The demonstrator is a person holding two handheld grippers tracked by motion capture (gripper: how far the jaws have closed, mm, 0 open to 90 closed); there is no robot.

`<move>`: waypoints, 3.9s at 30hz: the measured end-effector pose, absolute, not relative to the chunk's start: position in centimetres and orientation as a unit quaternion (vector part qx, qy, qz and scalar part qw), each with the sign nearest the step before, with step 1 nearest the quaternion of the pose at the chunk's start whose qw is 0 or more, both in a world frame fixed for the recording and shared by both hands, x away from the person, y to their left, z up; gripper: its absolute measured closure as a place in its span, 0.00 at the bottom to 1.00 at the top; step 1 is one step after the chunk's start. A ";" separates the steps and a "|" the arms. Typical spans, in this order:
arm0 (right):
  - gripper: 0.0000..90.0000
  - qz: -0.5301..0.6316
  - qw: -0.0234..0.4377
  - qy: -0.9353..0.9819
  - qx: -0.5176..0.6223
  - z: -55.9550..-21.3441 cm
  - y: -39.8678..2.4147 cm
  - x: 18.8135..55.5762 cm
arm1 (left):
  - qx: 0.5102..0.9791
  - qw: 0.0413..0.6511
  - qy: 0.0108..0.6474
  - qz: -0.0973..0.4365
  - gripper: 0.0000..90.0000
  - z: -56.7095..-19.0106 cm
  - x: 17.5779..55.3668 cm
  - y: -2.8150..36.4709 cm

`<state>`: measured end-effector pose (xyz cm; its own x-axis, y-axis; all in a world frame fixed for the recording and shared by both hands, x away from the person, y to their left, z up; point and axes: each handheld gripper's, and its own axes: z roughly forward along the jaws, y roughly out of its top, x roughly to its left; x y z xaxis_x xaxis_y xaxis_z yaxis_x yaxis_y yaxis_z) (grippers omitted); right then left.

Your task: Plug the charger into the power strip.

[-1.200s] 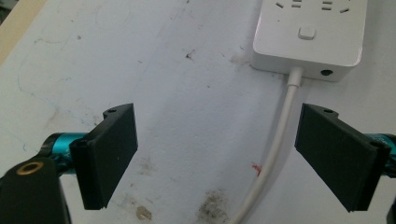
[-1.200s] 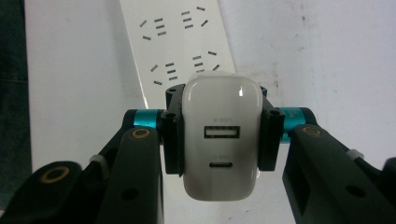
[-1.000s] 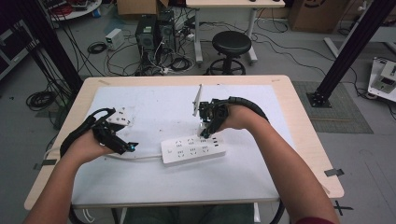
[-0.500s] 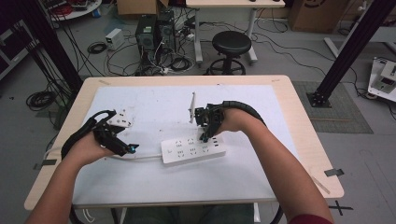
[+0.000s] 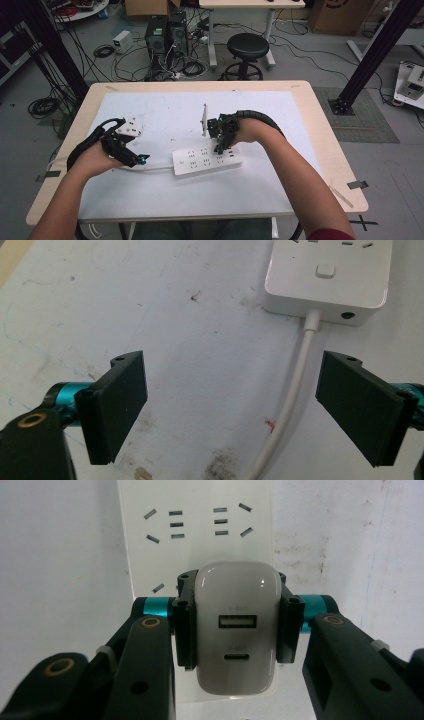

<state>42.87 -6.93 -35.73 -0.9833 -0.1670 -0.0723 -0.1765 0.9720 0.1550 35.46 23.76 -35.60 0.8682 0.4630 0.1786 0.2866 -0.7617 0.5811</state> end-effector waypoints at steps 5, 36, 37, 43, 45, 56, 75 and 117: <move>0.71 0.075 0.041 0.992 -0.097 -35.8 -6.8 42.4 | 0.924 0.283 0.203 0.157 0.15 -35.7 35.4 23.4; 0.71 0.059 0.030 0.994 -0.089 -37.0 -6.1 42.9 | 0.928 0.279 0.193 0.155 0.15 -35.8 35.9 22.5; 0.71 0.059 0.025 0.994 -0.087 -37.0 -6.1 43.0 | 0.928 0.280 0.193 0.154 0.15 -35.8 35.9 22.5; 0.71 0.065 0.019 0.994 -0.085 -37.0 -6.3 43.2 | 0.928 0.281 0.192 0.151 0.15 -35.8 35.8 22.5; 0.71 0.064 0.020 0.994 -0.086 -37.0 -6.2 43.2 | 0.927 0.283 0.194 0.153 0.15 -35.7 35.8 22.6; 0.48 0.135 0.016 0.990 -0.025 -34.8 -8.2 43.4 | 0.924 0.291 0.191 0.156 0.15 -35.5 35.7 23.0; 0.24 0.327 0.052 0.940 0.079 -32.0 -15.3 39.8 | 0.914 0.339 0.160 0.156 0.15 -34.6 35.4 22.4; 0.24 0.435 0.097 0.880 0.166 -32.3 -22.1 38.3 | 0.888 0.401 0.158 0.157 0.15 -34.2 36.3 22.9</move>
